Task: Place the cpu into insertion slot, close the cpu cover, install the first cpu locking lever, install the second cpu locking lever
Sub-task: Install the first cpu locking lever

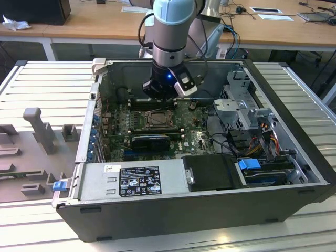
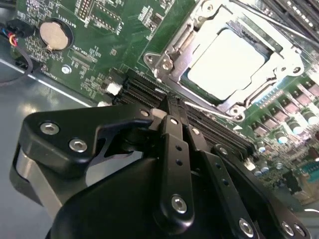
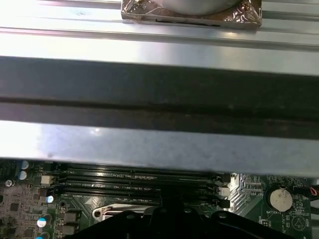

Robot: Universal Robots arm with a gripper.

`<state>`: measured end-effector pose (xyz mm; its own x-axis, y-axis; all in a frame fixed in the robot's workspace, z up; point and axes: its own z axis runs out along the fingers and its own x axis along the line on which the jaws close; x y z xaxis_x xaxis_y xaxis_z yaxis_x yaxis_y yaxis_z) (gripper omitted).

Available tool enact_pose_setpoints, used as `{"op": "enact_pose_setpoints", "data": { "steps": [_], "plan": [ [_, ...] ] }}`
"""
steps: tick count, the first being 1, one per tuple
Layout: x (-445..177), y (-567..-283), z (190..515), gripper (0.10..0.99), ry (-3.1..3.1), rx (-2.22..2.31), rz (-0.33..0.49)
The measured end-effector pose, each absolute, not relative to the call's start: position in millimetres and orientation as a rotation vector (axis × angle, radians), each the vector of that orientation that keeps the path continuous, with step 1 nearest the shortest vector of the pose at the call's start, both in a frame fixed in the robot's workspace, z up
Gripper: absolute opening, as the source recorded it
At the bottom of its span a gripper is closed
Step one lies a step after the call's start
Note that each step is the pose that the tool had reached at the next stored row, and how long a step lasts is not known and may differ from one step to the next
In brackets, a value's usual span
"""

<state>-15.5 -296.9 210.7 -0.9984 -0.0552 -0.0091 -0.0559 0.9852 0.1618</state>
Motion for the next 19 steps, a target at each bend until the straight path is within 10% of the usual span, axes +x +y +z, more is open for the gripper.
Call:
{"op": "enact_pose_setpoints", "data": {
  "steps": [19],
  "plan": [
    [-15.3, -297.9, 201.9, 0.106, 3.126, -0.087, 0.243]
  ]
}}
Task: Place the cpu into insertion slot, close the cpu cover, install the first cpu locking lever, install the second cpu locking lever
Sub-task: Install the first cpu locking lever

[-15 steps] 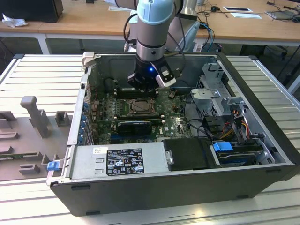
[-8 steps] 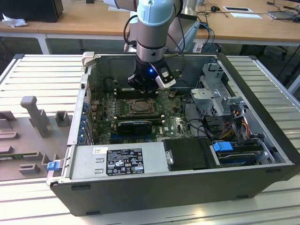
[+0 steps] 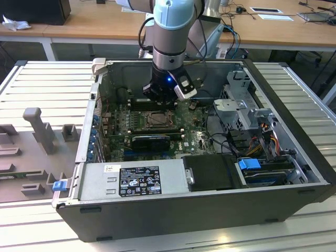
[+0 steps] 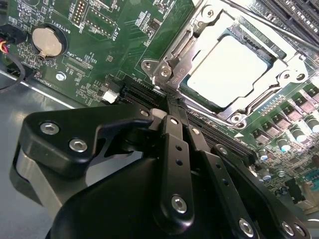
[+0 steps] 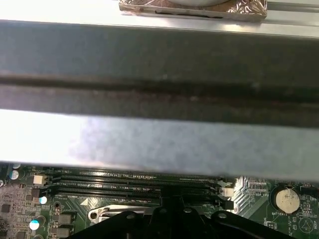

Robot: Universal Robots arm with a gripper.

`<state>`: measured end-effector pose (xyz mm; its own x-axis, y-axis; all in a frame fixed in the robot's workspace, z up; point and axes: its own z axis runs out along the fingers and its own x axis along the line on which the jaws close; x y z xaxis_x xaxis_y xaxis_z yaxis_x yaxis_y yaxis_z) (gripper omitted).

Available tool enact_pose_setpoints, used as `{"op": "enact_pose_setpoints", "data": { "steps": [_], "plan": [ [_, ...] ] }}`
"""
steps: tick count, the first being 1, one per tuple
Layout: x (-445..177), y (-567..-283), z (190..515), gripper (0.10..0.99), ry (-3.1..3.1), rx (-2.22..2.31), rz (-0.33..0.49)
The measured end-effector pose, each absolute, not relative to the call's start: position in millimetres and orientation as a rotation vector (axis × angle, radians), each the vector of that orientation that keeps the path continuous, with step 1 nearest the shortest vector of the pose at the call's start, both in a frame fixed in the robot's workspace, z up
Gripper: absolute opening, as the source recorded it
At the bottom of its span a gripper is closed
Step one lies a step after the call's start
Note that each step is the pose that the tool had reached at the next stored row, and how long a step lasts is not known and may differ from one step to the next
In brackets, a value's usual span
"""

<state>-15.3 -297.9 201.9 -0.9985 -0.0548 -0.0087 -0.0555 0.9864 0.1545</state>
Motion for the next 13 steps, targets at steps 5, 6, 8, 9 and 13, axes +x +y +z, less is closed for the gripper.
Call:
{"op": "enact_pose_setpoints", "data": {
  "steps": [5, 6, 8, 9, 13],
  "plan": [
    [-15.2, -299.0, 201.8, 0.106, 3.126, -0.084, 0.243],
    [-15.3, -299.3, 202.0, 0.106, 3.127, -0.083, 0.242],
    [-15.3, -299.4, 201.5, 0.106, 3.126, -0.083, 0.242],
    [-15.3, -299.4, 201.1, 0.106, 3.127, -0.083, 0.242],
    [-15.3, -299.5, 200.0, 0.106, 3.127, -0.083, 0.242]
  ]
}}
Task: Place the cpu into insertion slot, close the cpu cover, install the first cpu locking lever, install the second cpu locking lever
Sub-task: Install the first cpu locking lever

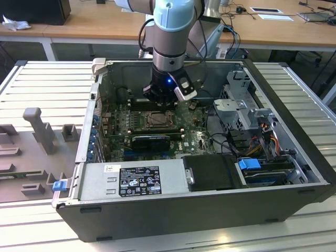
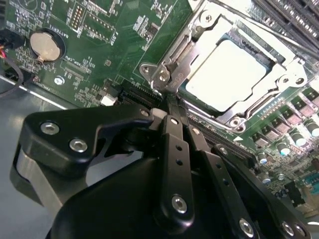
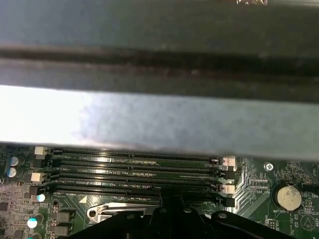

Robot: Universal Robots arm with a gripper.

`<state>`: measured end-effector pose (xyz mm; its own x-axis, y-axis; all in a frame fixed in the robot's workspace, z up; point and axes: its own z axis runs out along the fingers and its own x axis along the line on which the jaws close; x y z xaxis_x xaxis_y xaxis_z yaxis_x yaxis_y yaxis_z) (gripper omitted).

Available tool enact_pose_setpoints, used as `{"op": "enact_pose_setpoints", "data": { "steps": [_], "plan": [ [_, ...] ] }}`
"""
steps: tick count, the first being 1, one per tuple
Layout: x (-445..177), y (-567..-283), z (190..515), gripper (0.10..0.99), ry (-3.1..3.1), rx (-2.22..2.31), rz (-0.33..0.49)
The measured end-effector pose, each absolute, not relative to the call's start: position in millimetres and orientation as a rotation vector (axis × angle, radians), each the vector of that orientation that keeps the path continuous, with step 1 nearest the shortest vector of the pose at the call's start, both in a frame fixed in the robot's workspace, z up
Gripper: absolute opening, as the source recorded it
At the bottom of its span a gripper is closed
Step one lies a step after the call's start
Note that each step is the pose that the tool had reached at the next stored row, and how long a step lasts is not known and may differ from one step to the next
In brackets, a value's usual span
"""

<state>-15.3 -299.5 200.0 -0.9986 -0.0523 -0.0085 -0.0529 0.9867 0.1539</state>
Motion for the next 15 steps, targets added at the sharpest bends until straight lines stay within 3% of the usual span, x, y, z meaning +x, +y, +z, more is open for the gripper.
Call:
{"op": "enact_pose_setpoints", "data": {
  "steps": [15],
  "plan": [
    [-15, -303, 220, 0.106, 3.126, -0.083, 0.244]
  ]
}}
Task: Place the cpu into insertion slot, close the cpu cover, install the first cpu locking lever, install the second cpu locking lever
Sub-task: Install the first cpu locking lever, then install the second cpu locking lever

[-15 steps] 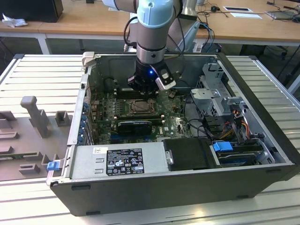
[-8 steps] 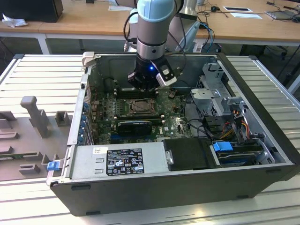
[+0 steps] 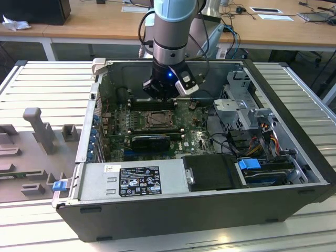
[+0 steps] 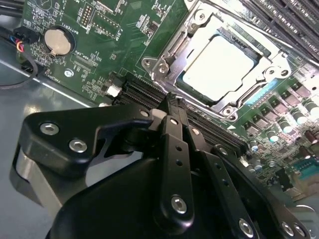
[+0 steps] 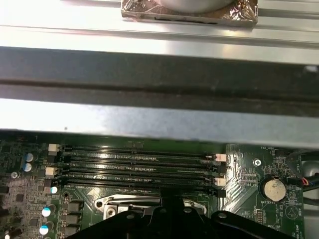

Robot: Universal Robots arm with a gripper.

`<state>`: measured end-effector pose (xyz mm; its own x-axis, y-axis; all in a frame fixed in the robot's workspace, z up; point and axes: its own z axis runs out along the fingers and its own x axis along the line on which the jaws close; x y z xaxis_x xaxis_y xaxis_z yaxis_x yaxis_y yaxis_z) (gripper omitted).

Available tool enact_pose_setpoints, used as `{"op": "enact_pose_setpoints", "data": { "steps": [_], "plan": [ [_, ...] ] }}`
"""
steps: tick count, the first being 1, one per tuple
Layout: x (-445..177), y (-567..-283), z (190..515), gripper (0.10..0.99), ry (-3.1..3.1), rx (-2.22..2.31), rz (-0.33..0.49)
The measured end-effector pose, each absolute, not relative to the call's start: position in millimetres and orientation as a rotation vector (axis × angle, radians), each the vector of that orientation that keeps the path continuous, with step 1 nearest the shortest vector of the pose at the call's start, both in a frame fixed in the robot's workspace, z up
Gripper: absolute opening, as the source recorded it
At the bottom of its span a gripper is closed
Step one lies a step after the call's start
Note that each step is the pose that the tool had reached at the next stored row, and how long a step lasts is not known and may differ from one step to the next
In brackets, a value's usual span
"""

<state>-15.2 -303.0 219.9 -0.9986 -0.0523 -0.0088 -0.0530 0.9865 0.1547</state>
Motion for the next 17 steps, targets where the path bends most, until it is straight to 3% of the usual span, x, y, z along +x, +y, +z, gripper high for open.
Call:
{"op": "enact_pose_setpoints", "data": {
  "steps": [17],
  "plan": [
    [-15.2, -308.7, 219.9, 0.106, 3.126, -0.083, 0.244]
  ]
}}
